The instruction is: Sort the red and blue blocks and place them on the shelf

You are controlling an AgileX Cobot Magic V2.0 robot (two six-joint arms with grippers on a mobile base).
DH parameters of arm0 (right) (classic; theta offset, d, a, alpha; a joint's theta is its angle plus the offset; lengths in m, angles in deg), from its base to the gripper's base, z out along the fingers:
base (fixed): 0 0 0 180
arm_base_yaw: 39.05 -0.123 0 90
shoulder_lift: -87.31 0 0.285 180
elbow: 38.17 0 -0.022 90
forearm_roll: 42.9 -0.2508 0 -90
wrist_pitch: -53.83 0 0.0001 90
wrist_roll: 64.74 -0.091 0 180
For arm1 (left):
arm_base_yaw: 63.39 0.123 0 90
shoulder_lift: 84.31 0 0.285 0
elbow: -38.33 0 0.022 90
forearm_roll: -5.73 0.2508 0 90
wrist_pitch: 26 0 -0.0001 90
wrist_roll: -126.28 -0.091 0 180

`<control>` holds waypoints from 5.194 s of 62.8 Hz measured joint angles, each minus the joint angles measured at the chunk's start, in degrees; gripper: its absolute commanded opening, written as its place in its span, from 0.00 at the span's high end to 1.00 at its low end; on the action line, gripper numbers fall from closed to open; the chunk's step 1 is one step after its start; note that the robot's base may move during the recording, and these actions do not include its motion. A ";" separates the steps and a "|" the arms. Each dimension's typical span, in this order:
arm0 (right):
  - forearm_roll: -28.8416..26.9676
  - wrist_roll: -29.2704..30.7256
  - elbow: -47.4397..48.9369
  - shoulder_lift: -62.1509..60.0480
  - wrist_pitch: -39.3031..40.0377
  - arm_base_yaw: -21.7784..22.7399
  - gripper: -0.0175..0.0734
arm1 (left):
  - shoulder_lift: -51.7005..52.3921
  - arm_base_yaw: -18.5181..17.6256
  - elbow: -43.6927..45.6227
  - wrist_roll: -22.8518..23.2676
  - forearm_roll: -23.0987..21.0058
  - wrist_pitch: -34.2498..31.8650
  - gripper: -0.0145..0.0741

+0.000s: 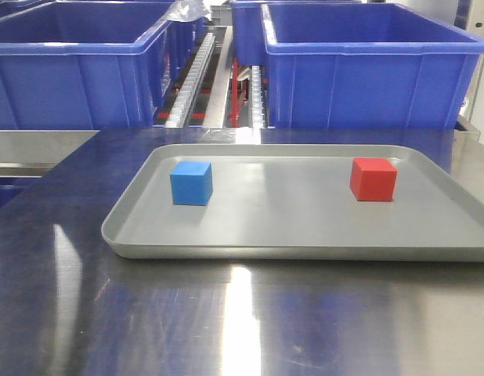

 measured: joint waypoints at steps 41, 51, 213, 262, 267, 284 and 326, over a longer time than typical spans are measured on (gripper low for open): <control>0.00 0.00 0.00 0.00 0.00 0.00 0.74 | 0.00 0.00 0.00 0.00 0.00 0.00 0.70; 0.00 0.00 0.00 0.00 0.00 0.00 0.74 | 0.00 0.00 0.00 0.00 0.00 0.00 0.70; -9.48 -0.21 47.24 73.92 -9.77 -13.45 0.26 | 0.00 0.00 0.00 0.00 0.04 0.00 0.70; -11.81 -0.21 63.67 83.83 -25.06 -14.93 0.21 | 0.00 0.00 0.00 0.00 0.04 0.00 0.70; -11.98 -0.21 64.92 85.16 -25.32 -16.30 0.21 | 0.00 0.00 0.00 0.00 0.04 0.00 0.70; -12.21 -0.21 66.26 89.04 -25.47 -18.06 0.21 | 0.00 0.00 0.00 0.00 0.04 0.00 0.70; -11.62 -0.21 66.50 94.21 -23.50 -18.06 0.21 | 0.00 0.00 0.00 0.00 0.04 0.00 0.70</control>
